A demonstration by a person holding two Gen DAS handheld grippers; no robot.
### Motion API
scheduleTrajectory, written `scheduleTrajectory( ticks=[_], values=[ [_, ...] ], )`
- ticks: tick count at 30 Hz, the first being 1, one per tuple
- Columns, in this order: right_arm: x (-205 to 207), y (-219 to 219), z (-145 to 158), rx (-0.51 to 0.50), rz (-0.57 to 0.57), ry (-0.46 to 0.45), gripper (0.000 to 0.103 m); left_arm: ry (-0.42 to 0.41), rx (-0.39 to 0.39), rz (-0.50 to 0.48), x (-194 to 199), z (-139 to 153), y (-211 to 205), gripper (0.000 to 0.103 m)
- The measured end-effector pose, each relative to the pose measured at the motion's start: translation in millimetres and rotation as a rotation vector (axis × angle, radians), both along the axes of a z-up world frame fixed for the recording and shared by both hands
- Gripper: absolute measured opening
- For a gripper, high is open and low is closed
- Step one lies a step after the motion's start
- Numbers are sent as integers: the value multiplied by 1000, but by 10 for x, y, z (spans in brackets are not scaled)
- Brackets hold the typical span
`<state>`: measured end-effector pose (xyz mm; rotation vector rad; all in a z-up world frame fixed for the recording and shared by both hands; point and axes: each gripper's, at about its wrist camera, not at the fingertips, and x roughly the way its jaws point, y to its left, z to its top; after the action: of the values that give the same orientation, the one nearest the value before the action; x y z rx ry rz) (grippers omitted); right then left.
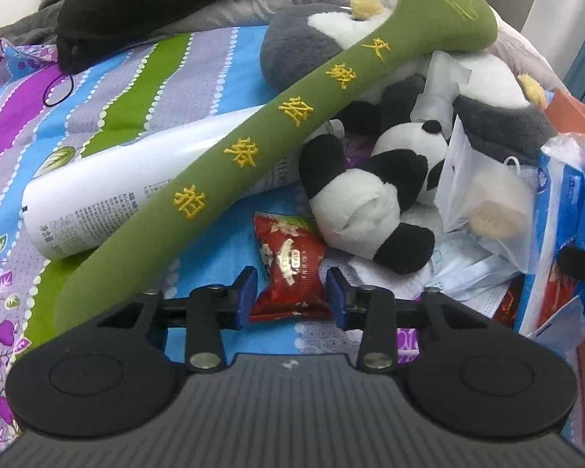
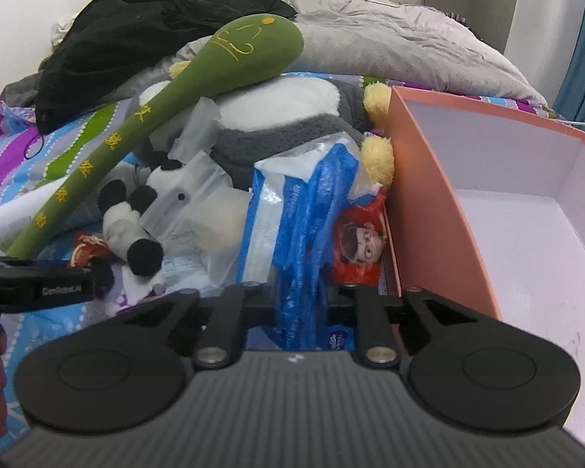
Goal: Organize soft objects
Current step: 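Grasp the red snack packet with the left gripper while the right grasps the blue tissue pack, then lift the red packet with the left gripper while the right carries the tissue pack over the box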
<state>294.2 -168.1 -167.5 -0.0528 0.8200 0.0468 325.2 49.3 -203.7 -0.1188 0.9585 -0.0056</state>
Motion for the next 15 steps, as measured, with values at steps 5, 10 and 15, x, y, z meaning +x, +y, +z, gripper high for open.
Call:
scheduleTrajectory(
  ticks=[5,10,15],
  values=[
    [-83,-6,72,13,10,5,14,-4,-20,7,-124,95,7,41],
    [-234,22,175,26,28,10,13,-6,-43,15,-335,223,7,40],
    [-436,45,298,41,40,14,13,-8,-70,21,-623,366,0,40]
  ],
)
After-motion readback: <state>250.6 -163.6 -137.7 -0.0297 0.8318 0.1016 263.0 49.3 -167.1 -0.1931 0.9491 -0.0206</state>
